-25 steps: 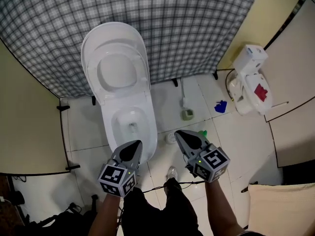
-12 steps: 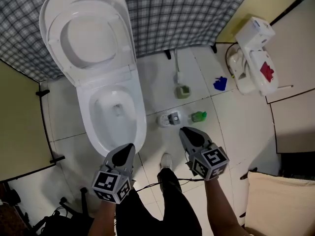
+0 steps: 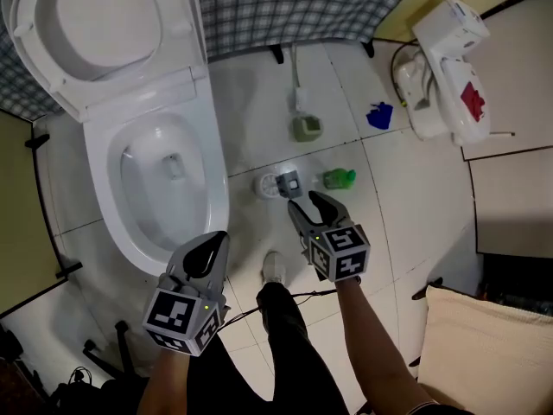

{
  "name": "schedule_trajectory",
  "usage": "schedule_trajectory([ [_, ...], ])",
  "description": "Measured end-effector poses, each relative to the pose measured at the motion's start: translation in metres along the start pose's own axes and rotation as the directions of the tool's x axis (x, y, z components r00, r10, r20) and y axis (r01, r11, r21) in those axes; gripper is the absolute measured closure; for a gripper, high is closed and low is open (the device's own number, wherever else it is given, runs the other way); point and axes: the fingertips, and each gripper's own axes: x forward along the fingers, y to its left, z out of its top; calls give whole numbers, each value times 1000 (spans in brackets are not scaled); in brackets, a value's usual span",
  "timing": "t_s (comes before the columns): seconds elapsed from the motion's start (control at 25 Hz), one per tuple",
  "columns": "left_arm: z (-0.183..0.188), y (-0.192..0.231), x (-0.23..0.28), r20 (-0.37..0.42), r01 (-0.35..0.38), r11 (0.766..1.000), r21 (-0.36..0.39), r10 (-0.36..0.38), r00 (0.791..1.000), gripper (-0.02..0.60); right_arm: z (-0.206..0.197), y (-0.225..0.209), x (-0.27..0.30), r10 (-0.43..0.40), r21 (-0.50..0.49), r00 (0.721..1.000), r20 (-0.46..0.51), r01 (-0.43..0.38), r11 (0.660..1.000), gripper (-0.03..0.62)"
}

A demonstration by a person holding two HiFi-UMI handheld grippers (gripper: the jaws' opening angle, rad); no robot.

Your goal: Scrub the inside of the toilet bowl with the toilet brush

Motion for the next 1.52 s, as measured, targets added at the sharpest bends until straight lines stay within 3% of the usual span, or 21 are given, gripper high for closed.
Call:
schedule_trajectory([
  [0.16, -5, 8, 5, 3, -9, 1000, -1, 9, 1000, 589, -22, -20, 40, -48, -27, 997, -54, 47, 999, 370],
  [0.24, -11, 14, 7, -6, -15, 1000, -4, 15, 1000, 589, -32, -30, 58, -63, -22, 995, -77, 62, 998, 313],
  [0.6, -39, 35, 18, -87, -32, 999, -11, 31, 996, 589, -63, -47, 109, -89, -8, 982, -165, 89, 996, 313],
  [0.76, -38, 37, 16, -84, -26, 1000, -4, 25, 996, 589, -76, -58, 125, -117, -10, 973, -201, 117, 993, 313],
  [0.8, -37, 37, 14, -83, -24, 1000, -5, 24, 996, 589, -79, -59, 128, -121, -10, 970, -209, 122, 992, 315],
  [0.88, -39, 39, 12, -81, -24, 1000, -11, 23, 996, 589, -86, -61, 131, -135, -12, 967, -215, 136, 991, 387],
  [1.24, -54, 46, 4, -102, -37, 999, -33, 33, 994, 589, -75, -61, 111, -185, -55, 972, -147, 179, 982, 402],
  [1.52, -33, 44, -10, -67, -24, 999, -41, 21, 997, 589, -24, -49, 38, -189, -65, 981, -40, 186, 980, 402],
])
